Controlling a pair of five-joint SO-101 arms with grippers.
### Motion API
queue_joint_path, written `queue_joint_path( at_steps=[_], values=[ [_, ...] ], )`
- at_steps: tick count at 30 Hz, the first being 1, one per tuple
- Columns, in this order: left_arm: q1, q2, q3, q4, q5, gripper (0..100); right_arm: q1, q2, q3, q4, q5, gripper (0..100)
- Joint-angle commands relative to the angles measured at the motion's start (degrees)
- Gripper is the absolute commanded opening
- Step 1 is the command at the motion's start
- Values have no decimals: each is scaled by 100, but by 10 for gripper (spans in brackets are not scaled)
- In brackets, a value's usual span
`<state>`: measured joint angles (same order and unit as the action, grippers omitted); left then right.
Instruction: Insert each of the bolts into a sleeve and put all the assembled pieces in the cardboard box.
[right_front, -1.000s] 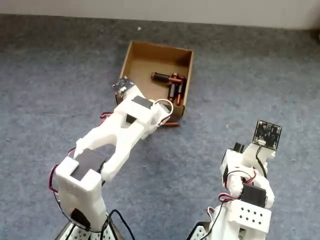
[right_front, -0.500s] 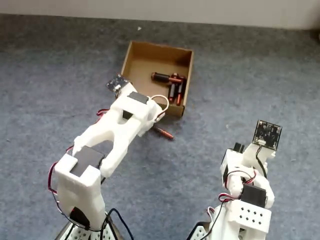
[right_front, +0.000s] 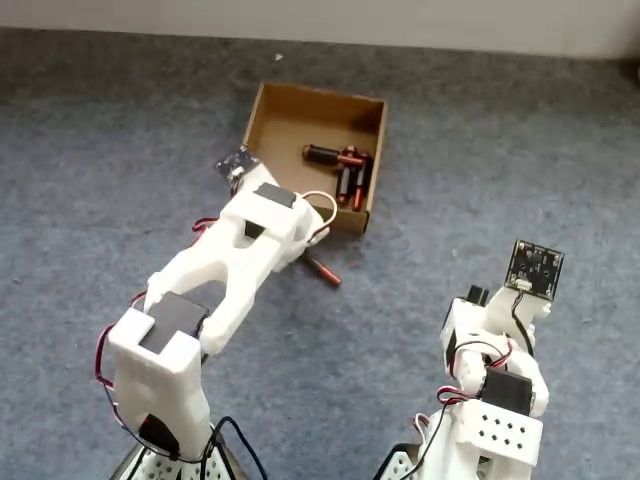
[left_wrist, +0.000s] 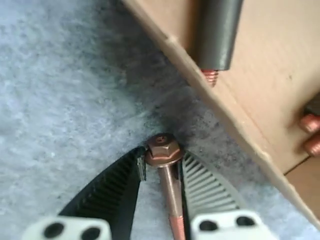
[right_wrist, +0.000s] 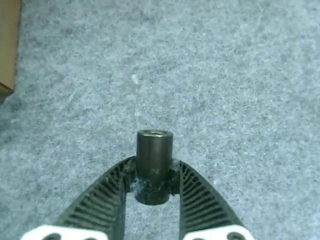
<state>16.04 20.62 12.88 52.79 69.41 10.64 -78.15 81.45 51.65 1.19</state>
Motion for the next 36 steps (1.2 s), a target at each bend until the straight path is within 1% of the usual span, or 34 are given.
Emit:
queue_joint_path(
  at_steps=[1, 3, 5, 9, 12, 14, 16, 18, 20, 22, 24, 26, 30, 33, 36],
  values=[
    [-242, -92, -189, 70, -870, 31, 31, -110, -84, -163, -35, 6],
    [-242, -92, -303, 167, -1459, 31, 31, -110, -84, -163, -35, 6],
    [-215, -84, -453, 492, -1855, 31, 31, -110, -84, -163, -35, 6],
    [-163, -22, -760, 1099, -1908, 50, 31, -110, -84, -163, -35, 6],
    [-136, -13, -708, 1204, -1899, 120, 31, -110, -84, -163, -35, 6],
    [-127, -13, -637, 1187, -1899, 143, 31, -110, -84, -163, -35, 6],
    [-127, -31, -646, 1213, -1899, 123, 31, -110, -84, -163, -35, 6],
    [-127, -84, -637, 1231, -1925, 66, 31, -110, -84, -163, -35, 6],
    [-127, -110, -769, 1468, -1943, 0, 31, -110, -84, -163, -35, 6],
    [-101, -251, -954, 1881, -1943, 14, 31, -110, -84, -154, -35, 6],
    [-48, -462, -1059, 2259, -1952, 4, 31, -110, -84, -154, -35, 6],
    [-40, -699, -1059, 2470, -1952, 5, -31, -110, -84, -154, -35, 6],
    [-215, -954, -1059, 2532, -1952, 5, -268, -110, -57, -154, -26, 6],
    [-444, -954, -1086, 2523, -1952, 7, -277, -110, -57, -154, -26, 6],
    [-488, -980, -1059, 2567, -1978, 5, -295, -110, -57, -154, -26, 6]
  ],
)
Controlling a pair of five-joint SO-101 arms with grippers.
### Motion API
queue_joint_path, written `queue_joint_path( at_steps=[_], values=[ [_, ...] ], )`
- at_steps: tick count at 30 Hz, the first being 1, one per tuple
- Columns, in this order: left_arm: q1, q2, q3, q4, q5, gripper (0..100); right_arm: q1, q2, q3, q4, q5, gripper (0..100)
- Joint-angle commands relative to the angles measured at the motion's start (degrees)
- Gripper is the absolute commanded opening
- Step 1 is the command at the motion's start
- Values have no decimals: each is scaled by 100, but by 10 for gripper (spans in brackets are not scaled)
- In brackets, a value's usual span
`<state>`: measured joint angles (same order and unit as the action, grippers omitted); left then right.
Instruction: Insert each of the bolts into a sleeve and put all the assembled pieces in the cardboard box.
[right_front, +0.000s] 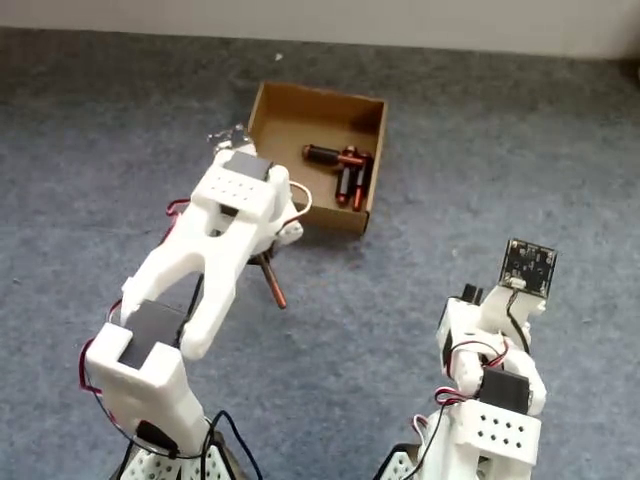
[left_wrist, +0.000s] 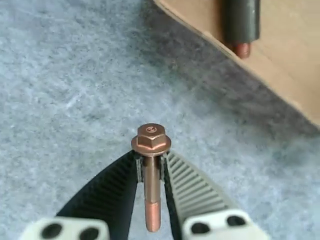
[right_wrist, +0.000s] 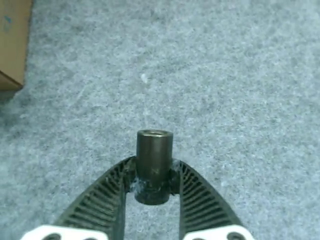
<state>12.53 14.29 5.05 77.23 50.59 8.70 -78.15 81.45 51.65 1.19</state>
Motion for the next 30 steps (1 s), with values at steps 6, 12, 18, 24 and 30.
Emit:
queue_joint_path(
  at_steps=[6, 12, 18, 24, 30],
  values=[
    [145, -505, -286, 545, -440, 5, -119, -110, -57, -136, -26, 6],
    [215, -1508, 198, 607, -756, 5, -479, -110, -101, 127, 18, 6],
    [189, -2941, 1358, 18, -1081, 5, -875, -119, -382, 382, 466, 6],
    [215, -4479, 2756, -1020, -1495, 5, -1393, -119, -813, 409, 835, 6],
    [215, -5771, 3837, -1899, -1732, 5, -2035, -119, -1051, 418, 1046, 6]
  ],
)
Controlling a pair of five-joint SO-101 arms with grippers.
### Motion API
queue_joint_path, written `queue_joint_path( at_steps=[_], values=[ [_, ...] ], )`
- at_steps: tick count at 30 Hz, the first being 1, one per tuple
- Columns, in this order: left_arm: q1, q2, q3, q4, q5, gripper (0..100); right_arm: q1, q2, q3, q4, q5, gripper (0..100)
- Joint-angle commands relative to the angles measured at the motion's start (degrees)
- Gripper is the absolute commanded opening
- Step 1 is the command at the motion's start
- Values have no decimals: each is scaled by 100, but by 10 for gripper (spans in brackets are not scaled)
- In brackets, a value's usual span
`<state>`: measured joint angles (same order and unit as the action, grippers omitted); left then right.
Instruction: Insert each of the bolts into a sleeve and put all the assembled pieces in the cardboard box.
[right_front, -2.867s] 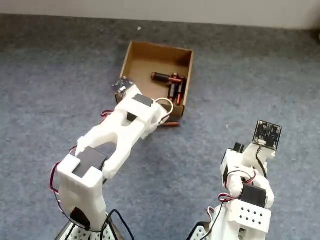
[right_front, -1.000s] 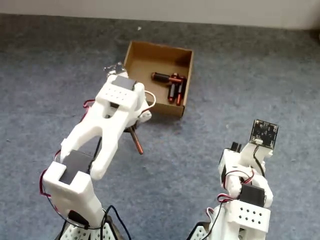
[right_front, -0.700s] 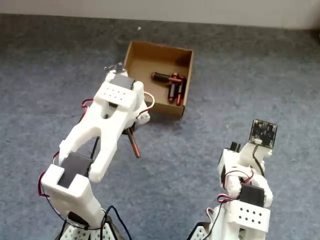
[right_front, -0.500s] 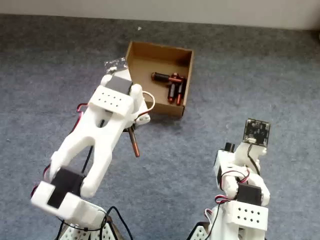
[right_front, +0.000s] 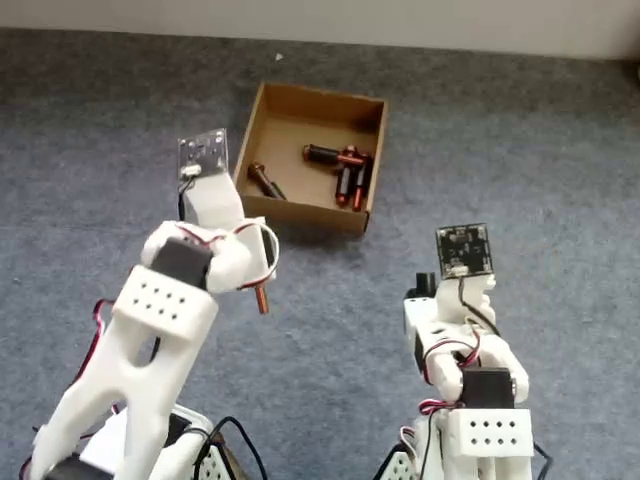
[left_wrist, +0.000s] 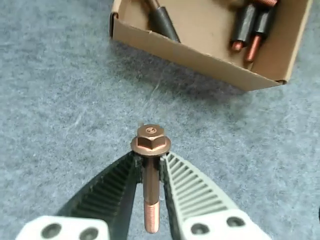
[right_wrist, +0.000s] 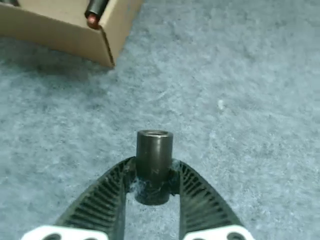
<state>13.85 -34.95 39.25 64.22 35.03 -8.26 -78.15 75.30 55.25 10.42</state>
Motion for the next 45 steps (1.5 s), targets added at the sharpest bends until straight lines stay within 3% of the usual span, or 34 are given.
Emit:
queue_joint_path(
  at_steps=[1, 7, 14, 26, 31, 45],
  values=[
    [84, -1015, 567, -721, -176, 5, -435, -136, -470, 75, 167, 6],
    [84, -1895, 1297, -1336, -176, 5, -1147, -1288, -831, 892, 211, 6],
    [84, -3108, 2070, -1899, -176, 5, -1868, -2721, -549, 919, 220, 6],
    [84, -5851, 3864, -3341, -132, 5, -2870, -2695, 716, -971, 220, 6],
    [84, -7020, 4400, -3587, -132, 5, -3125, -2695, 1411, -2158, 220, 6],
    [92, -6914, 4400, -4158, 220, 5, -3125, -2695, 2554, -3310, 246, 6]
  ],
)
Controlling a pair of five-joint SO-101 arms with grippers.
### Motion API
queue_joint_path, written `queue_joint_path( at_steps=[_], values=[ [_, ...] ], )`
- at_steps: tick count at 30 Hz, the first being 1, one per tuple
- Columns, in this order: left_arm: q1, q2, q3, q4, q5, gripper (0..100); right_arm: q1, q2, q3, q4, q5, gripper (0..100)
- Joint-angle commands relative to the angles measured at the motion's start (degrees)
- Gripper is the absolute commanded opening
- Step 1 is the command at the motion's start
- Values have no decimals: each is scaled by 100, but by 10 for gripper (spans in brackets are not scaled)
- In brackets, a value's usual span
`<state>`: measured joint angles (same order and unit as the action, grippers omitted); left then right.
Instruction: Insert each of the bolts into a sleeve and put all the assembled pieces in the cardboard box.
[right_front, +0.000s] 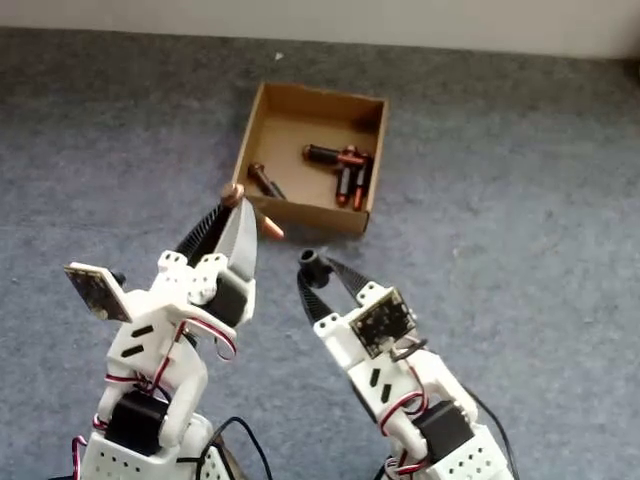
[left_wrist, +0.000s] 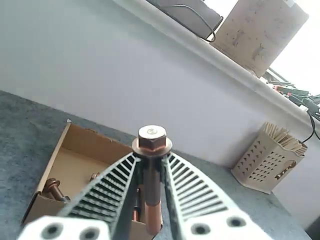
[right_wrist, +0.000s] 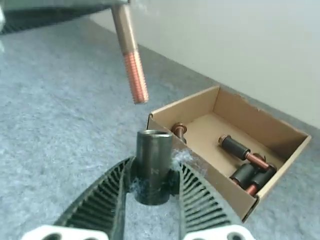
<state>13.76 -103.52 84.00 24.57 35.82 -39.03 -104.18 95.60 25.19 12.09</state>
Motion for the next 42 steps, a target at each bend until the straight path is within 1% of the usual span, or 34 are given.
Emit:
queue_joint_path(
  at_steps=[1, 4, 7, 11, 17, 21, 27, 29, 38, 40, 42],
  values=[
    [101, -57, -75, -193, 141, 5, -48, -92, 549, -365, 220, 6],
    [101, -57, -171, -185, 149, 5, -215, -66, 549, -418, 782, 6],
    [101, -57, -224, -167, 167, 5, -426, -84, 549, -435, 1011, 6],
    [101, -57, -233, -149, 413, 5, -479, -75, 549, -444, 1011, 6],
    [101, -57, -505, -70, 431, 5, -453, -48, 549, -444, 1011, 6],
    [145, -57, -769, 387, 440, 5, -268, -57, 549, -444, 1011, 6],
    [620, -57, -1288, 1433, 431, 5, -145, -48, 549, -444, 993, 6],
    [673, -57, -1332, 1626, 431, 5, -145, -75, 549, -444, 993, 6],
    [716, -48, -1086, 1662, 404, 5, -171, -84, 549, -453, 993, 6],
    [901, -48, -980, 1662, 378, 5, -171, -84, 549, -453, 985, 6],
    [1218, -48, -840, 1662, 26, 6, -154, -84, 549, -453, 976, 6]
  ],
)
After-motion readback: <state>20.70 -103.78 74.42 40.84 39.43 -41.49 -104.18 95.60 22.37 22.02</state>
